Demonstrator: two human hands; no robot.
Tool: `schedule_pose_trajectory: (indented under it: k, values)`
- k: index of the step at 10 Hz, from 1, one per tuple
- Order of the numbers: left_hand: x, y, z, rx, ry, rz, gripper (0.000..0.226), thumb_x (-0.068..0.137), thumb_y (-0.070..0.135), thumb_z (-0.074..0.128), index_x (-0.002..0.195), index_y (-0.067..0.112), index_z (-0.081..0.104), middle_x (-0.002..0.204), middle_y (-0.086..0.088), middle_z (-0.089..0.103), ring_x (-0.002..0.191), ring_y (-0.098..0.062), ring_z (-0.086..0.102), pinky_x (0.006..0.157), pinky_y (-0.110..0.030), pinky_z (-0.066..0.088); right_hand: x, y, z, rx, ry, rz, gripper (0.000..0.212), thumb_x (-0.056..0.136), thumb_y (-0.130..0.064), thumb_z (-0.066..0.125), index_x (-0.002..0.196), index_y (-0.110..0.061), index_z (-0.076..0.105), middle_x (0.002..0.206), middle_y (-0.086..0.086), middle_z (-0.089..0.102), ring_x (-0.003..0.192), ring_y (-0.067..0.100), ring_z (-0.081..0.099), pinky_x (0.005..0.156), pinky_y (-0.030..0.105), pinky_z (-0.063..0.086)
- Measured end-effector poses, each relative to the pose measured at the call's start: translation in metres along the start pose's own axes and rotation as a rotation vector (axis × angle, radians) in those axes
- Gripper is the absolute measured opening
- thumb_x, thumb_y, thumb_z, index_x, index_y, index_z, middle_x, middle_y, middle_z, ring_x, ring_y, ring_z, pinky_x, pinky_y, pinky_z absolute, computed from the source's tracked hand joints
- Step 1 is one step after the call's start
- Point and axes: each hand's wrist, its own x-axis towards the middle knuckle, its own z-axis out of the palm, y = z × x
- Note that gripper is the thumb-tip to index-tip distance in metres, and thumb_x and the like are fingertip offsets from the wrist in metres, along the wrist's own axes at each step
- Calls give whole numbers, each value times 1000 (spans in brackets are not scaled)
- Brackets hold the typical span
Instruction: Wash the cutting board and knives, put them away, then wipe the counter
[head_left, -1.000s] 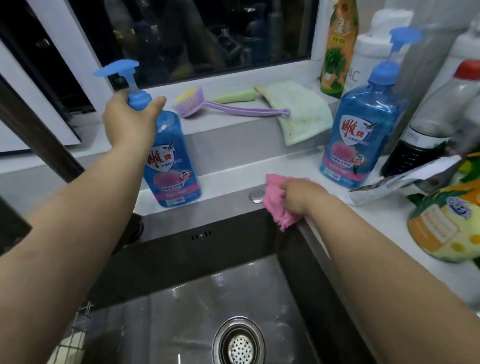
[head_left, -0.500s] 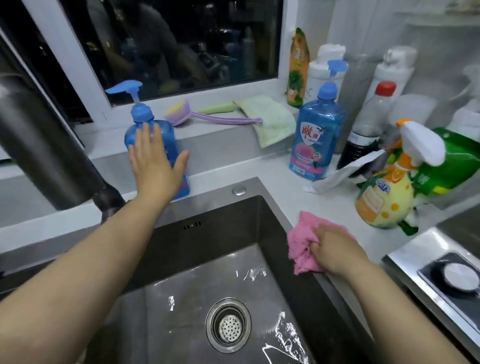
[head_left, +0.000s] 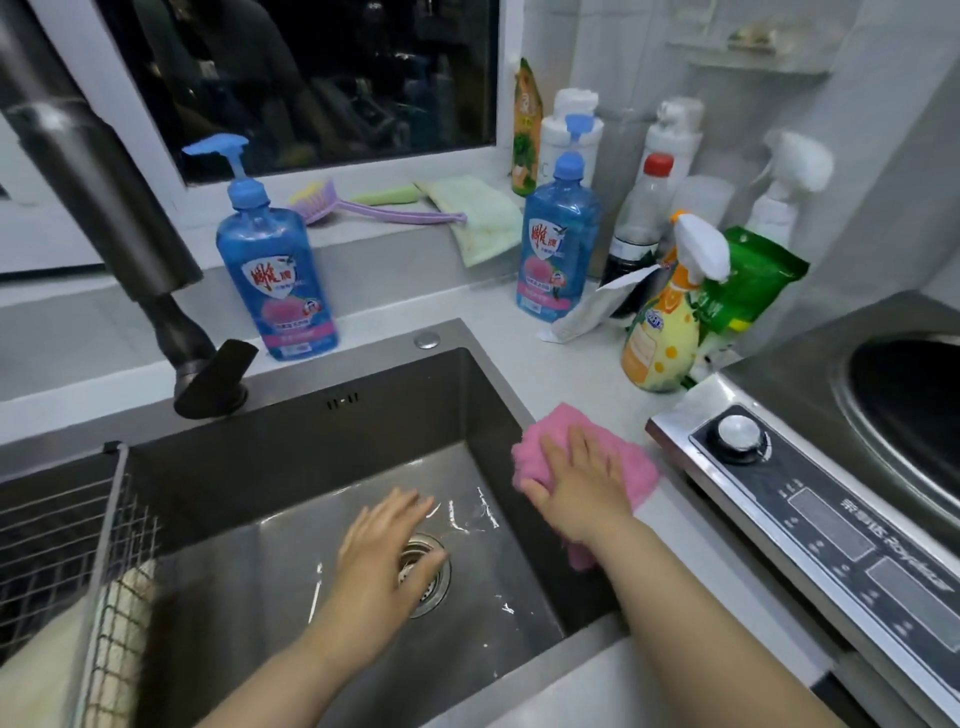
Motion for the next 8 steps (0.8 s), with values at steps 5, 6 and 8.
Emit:
schedule_pose_trajectory:
  k: [5, 6, 8]
  values:
    - [-55, -36, -11, 317, 97, -171, 50, 73, 43, 39, 93, 12, 72, 94, -5, 73, 92, -21, 68, 83, -29, 46, 99, 11, -25, -30, 204, 119, 55, 99, -42, 14, 149, -20, 6, 157, 12, 1, 145, 30, 3, 117, 44, 4]
    - [-71, -45, -18, 268, 153, -143, 41, 74, 38, 42, 86, 13, 72, 83, 0, 72, 91, -10, 54, 76, -17, 41, 98, 7, -24, 2, 296, 139, 54, 99, -35, 23, 148, -16, 12, 156, 14, 9, 143, 32, 9, 117, 45, 7]
    - [-119, -62, -37, 257, 257, -141, 39, 74, 38, 42, 78, 13, 72, 79, 3, 69, 86, -8, 52, 73, -17, 42, 40, -30, -7, 116, 457, -85, 38, 92, -17, 43, 128, -8, 48, 136, 14, 45, 129, 29, 35, 112, 38, 20]
